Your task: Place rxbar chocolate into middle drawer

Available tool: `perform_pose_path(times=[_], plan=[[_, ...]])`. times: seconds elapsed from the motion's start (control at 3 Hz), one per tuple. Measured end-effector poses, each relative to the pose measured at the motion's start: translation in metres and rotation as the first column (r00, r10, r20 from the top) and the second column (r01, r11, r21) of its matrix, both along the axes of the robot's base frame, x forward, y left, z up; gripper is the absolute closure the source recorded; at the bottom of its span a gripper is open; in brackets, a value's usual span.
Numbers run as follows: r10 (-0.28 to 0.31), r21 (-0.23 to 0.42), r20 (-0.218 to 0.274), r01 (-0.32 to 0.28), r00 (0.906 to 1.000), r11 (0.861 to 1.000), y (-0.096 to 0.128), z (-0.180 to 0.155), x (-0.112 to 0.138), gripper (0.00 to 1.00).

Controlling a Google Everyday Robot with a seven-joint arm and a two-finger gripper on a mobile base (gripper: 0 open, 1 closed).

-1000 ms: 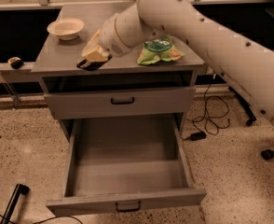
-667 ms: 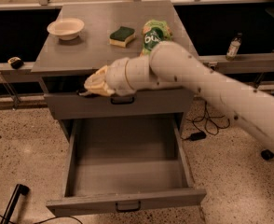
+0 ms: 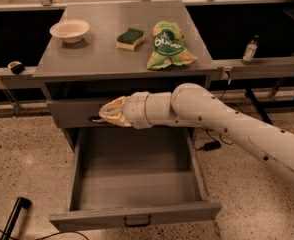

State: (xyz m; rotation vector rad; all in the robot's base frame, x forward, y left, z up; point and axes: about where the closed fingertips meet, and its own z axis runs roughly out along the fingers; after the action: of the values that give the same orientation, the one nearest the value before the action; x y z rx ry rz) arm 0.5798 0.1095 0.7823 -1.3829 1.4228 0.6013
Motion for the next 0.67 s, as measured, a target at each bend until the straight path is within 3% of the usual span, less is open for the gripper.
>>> perform_pose_path(times=[0.33, 0.67], plan=[[-0.007, 0.035, -0.033, 0.008, 0.9994, 0.999, -0.004, -0.038, -0.002, 1.00], [0.019, 0.099, -0.088, -0.010, 0.9959, 0.995, -0.021, -0.121, -0.010, 1.00]])
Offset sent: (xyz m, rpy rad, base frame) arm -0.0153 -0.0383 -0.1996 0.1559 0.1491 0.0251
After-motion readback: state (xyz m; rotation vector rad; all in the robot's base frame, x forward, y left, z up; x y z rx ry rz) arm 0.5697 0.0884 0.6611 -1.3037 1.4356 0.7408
